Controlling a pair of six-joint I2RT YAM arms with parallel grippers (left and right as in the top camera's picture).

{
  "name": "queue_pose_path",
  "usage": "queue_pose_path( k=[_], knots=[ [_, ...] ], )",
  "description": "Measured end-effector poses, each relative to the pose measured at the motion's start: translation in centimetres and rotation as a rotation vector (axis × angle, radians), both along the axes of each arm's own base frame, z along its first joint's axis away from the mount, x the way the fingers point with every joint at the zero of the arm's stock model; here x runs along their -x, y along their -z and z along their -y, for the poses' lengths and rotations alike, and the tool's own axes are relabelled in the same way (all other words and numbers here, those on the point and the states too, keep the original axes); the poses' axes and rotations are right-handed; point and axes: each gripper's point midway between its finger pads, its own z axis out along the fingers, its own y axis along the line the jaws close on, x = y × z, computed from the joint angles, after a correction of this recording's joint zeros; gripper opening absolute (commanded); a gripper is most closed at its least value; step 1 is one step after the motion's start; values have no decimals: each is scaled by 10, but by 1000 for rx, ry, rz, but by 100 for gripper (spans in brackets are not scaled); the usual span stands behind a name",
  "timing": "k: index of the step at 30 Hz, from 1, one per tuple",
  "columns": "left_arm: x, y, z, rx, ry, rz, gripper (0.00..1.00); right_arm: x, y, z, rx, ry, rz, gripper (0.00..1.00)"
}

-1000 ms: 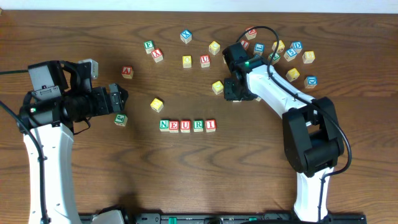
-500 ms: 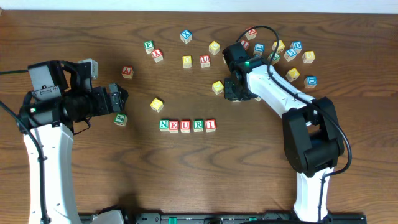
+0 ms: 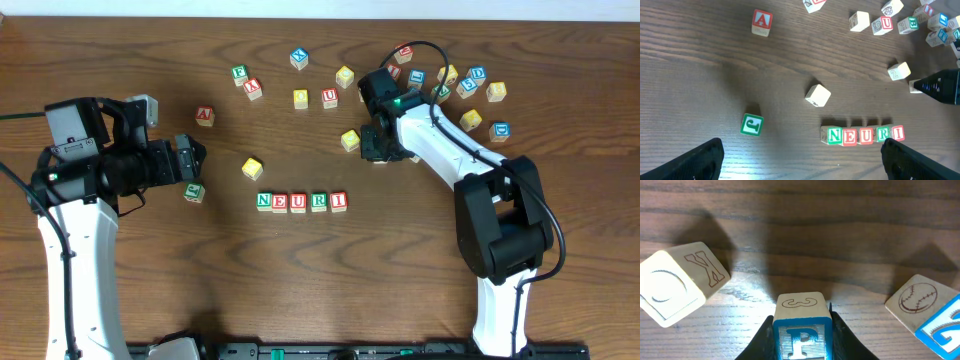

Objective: Spell out NEURIPS
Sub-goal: 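Close the right gripper on the blue P block and lift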

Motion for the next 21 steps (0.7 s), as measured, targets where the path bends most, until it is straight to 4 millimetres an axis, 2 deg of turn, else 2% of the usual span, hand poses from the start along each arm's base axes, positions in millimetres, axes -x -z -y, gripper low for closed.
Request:
queue_pose_path(
  k=[7,17,21],
  knots=[
    [0,0,0,0,0,0,99,9,-5,4,20,-1,-45,11],
    [0,0,0,0,0,0,98,2,-48,-3,34,-37,-44,1],
    [0,0,0,0,0,0,99,12,-59,-12,52,-71,-45,1]
  ],
)
